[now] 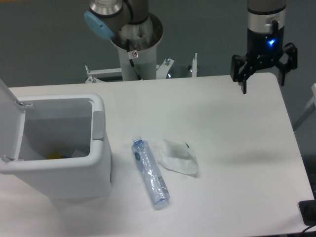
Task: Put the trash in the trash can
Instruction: 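Move the open gripper down over the crumpled clear plastic bag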
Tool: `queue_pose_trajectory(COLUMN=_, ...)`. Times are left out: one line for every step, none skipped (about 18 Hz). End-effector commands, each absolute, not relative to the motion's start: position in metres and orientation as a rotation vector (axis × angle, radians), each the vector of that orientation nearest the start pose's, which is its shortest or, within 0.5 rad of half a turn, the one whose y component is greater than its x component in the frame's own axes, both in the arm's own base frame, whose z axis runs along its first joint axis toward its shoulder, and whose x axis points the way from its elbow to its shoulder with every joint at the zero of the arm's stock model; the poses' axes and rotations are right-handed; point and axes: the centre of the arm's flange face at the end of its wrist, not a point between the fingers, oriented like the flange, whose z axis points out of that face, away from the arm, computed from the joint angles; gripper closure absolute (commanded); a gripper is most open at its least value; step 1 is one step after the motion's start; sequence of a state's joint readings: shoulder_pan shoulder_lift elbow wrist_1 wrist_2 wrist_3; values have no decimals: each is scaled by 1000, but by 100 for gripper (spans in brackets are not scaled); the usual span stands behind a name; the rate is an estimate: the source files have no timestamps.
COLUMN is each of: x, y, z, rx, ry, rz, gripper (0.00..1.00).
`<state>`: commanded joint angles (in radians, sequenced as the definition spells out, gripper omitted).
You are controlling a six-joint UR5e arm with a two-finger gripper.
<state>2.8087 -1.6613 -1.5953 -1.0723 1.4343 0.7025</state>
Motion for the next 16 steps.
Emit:
queue_pose_trajectory(x=-479, y=322, z=486, rx=-2707, ry=-698, rz=341, gripper=0)
queue_pose_trajectory(x=-478, y=323, z=485, rx=-2705, ry=-699, rz=338, gripper=0)
queue_pose_trajectory(x=-475, y=326, z=479, rx=-2715, ry=-694, rz=324, gripper=0)
queue_pose_trajectory(x=-472, y=328, z=473, rx=-2720, ry=-690, rz=316, gripper=0)
queue_pose_trajectory(x=-472, y=329, z=464, rx=-2723, ry=-689, rz=310, gripper=0)
queue_pose_trajectory(x=-467, y=334, z=453, rx=-2730, ry=-676, rz=301, gripper=0)
queue_pose_trajectory(x=-460, y=340, z=440, rx=-2740, ry=-659, rz=288, gripper=0)
queue_pose_trajectory(x=-457, y=341, z=426, rx=-2752, ry=-662, rz=270, gripper=0)
queue_pose_trajectory(x=-456, y=341, z=414, rx=-2765, ry=-674, rz=246, gripper=0)
queue_pose_trajectory(x=-456, y=342, z=397, rx=-2759, ry=-768, rz=196, gripper=0)
queue_pose_trajectory(x=-455, y=345, z=384, rx=-2740, ry=-865, rz=162, gripper=0)
queue_pose_trajectory(x=-456, y=350, z=375, rx=-2718, ry=-943, rz=157, gripper=0)
queue_pose_trajectory(x=-455, y=362, z=363, rx=-2700, ry=-1009, rz=171, gripper=0)
queue_pose_trajectory(x=-450, y=373, z=355, rx=-2701, ry=-1019, rz=167, gripper=0)
queue_pose_trajectory(x=-449, y=381, z=345, rx=-2696, ry=-1042, rz=136, gripper=0)
queue_pose_trajectory(x=-452, y=387, z=334, rx=-2677, ry=-1099, rz=108, gripper=0)
